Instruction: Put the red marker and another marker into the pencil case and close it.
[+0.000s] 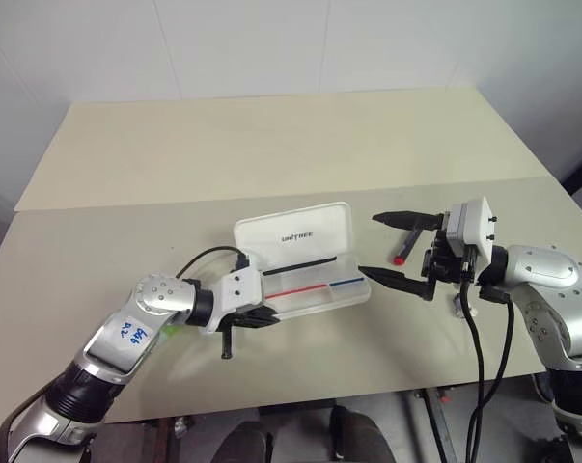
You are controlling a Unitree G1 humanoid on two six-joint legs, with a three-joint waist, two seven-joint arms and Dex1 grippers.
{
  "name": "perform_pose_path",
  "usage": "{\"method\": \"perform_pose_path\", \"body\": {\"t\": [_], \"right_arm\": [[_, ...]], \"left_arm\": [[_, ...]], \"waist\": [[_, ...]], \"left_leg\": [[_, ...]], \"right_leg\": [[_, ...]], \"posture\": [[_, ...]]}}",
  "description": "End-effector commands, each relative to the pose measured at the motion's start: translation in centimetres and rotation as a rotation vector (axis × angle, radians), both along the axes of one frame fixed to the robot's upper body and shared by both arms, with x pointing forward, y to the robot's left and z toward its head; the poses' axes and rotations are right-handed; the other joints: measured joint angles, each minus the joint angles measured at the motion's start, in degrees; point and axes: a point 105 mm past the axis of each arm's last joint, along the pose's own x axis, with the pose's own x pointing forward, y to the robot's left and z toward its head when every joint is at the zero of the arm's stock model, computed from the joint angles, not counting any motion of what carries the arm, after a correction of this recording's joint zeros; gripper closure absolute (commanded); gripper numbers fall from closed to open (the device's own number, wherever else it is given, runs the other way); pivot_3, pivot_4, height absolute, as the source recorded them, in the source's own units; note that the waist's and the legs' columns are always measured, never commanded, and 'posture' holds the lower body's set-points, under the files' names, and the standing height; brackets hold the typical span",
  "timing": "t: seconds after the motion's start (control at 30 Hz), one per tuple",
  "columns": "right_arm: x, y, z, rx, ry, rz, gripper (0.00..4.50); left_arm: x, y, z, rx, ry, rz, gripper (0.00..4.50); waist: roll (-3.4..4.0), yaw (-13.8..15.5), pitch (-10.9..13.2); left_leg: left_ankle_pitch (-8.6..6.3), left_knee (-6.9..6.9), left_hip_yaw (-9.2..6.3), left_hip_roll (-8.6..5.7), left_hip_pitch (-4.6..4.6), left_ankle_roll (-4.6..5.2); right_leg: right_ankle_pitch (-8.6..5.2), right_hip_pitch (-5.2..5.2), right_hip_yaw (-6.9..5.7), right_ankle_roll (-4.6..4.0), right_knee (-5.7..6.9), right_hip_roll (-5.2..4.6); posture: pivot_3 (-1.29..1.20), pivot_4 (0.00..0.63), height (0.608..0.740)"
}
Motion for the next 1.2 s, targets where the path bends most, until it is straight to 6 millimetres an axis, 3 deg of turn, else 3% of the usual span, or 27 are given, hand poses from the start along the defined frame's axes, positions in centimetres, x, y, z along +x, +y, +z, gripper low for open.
{"method": "perform_pose_path", "body": {"t": [0.03, 0.33, 0.47, 0.73, 1.2], "right_arm": [[-0.5, 0.1, 1.4, 0.014, -0.061, 0.001, 0.0], [-0.6, 0.2, 1.5, 0.032, -0.077, -0.025, 0.0], [-0.7, 0.3, 1.4, 0.041, -0.079, -0.034, 0.0], [-0.7, 0.7, 1.2, 0.054, -0.071, -0.027, 0.0], [-0.5, 1.3, 0.7, 0.064, -0.05, 0.006, 0.0]], "left_arm": [[0.7, -1.0, 0.3, 0.011, -0.072, -0.038, 4.44], [1.0, -2.0, 0.0, 0.009, -0.071, -0.031, 4.44], [1.0, -2.9, 0.1, -0.032, -0.046, -0.001, 3.34], [1.1, -3.0, 1.2, -0.092, -0.064, 0.018, 0.68], [0.1, -1.6, 2.4, -0.247, -0.123, 0.062, 0.68]], "waist": [[0.0, 0.5, 0.0], [0.0, 1.4, 0.0], [-0.01, 1.4, 0.0], [-0.01, 0.6, 0.0], [-0.01, 0.4, 0.0]], "left_leg": [[0.0, 0.02, 0.0, -0.02, -0.01, 0.0], [0.01, 0.1, -0.03, -0.05, 0.01, 0.01], [0.01, 0.12, -0.04, -0.13, 0.02, 0.02], [0.01, 0.01, 0.0, 0.1, 0.02, 0.02], [0.01, 0.0, 0.01, 0.09, 0.02, 0.02]], "right_leg": [[0.0, 0.01, 0.0, 0.0, -0.01, -0.01], [0.02, 0.13, 0.01, 0.04, -0.06, -0.02], [0.03, 0.18, 0.03, 0.05, -0.1, -0.06], [0.03, 0.03, -0.05, 0.06, -0.09, 0.13], [0.03, 0.03, -0.01, 0.06, -0.11, 0.11]], "posture": [[0.0, 0.15, 0.74], [0.0, 0.15, 0.74], [0.0, 0.15, 0.74], [0.0, 0.15, 0.74], [0.0, 0.15, 0.74]]}}
